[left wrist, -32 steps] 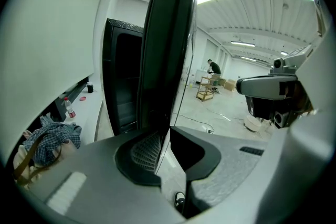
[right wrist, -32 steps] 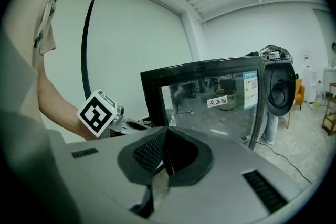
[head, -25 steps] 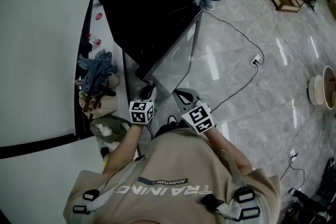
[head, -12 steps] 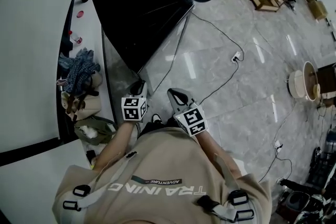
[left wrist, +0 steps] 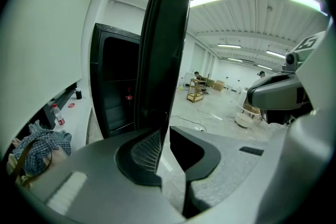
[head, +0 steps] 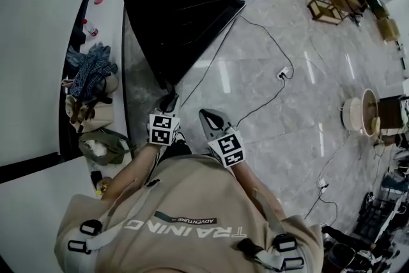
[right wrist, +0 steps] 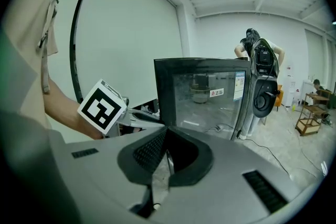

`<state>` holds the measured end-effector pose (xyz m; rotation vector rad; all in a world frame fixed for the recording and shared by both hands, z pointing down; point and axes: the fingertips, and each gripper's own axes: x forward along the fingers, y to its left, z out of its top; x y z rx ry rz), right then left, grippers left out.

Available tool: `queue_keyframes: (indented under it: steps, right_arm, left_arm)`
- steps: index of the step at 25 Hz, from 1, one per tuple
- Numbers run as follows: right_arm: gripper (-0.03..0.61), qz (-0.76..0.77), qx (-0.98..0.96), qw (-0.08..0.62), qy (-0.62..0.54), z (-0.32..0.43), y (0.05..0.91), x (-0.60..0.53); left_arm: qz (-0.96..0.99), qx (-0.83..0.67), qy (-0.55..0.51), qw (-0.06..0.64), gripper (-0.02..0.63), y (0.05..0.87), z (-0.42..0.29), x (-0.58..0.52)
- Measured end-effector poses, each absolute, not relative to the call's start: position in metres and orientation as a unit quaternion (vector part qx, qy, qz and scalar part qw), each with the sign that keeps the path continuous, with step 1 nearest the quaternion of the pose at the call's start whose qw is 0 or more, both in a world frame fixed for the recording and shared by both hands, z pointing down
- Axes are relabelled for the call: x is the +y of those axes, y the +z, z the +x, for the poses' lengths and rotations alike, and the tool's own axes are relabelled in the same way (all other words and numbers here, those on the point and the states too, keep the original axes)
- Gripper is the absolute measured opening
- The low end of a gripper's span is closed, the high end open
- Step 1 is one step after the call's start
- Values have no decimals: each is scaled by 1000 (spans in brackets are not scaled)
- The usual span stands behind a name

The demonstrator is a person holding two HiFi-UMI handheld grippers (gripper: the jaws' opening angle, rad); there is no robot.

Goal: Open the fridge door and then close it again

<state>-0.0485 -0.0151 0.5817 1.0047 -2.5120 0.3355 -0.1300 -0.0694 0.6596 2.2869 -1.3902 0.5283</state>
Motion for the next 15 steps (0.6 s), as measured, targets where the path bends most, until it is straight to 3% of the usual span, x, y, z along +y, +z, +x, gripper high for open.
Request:
queue_keyframes:
  steps: [15]
  right_arm:
    - [-5, 346, -913, 170, 132, 23, 579, 4]
  left_arm:
    - [788, -534, 216, 216, 43, 659, -56, -29]
